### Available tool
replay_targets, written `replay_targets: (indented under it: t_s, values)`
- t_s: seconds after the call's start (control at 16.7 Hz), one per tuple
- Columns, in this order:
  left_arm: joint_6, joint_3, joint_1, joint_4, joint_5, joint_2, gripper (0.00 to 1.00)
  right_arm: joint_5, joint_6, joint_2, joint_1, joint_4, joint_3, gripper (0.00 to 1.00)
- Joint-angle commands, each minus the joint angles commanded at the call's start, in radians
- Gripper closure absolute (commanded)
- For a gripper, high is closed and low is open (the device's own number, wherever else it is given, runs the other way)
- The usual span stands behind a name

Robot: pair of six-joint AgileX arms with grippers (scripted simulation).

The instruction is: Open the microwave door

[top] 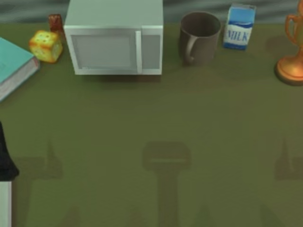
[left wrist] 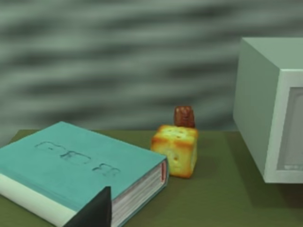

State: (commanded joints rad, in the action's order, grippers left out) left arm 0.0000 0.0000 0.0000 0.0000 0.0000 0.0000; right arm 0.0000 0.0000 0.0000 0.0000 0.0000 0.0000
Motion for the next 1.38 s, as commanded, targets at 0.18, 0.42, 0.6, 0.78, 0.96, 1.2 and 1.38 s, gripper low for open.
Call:
replay_targets:
  t_s: [0.18,0.42,0.6,0.78,0.96,1.2,1.38]
  values:
    - [-0.002,0.009,-0.004,-0.005,-0.003,0.01,0.0,0.0,0.0,0.0,0.0,0.0,0.0,0.0]
    - [-0.039,0.139,-0.061,-0.07,-0.039,0.156,0.0,0.0,0.0,0.0,0.0,0.0,0.0,0.0]
    - [-0.096,0.319,-0.135,-0.142,-0.087,0.374,0.0,0.0,0.0,0.0,0.0,0.0,0.0,0.0]
    - [-0.174,0.555,-0.223,-0.215,-0.141,0.669,0.0,0.0,0.0,0.0,0.0,0.0,0.0,0.0]
    - [-0.263,0.819,-0.316,-0.278,-0.195,0.995,0.0,0.0,0.0,0.0,0.0,0.0,0.0,0.0]
    - [-0.375,1.153,-0.435,-0.36,-0.265,1.407,0.0,0.0,0.0,0.0,0.0,0.0,0.0,0.0]
    - [-0.44,1.351,-0.512,-0.427,-0.312,1.664,0.0,0.0,0.0,0.0,0.0,0.0,0.0,0.0]
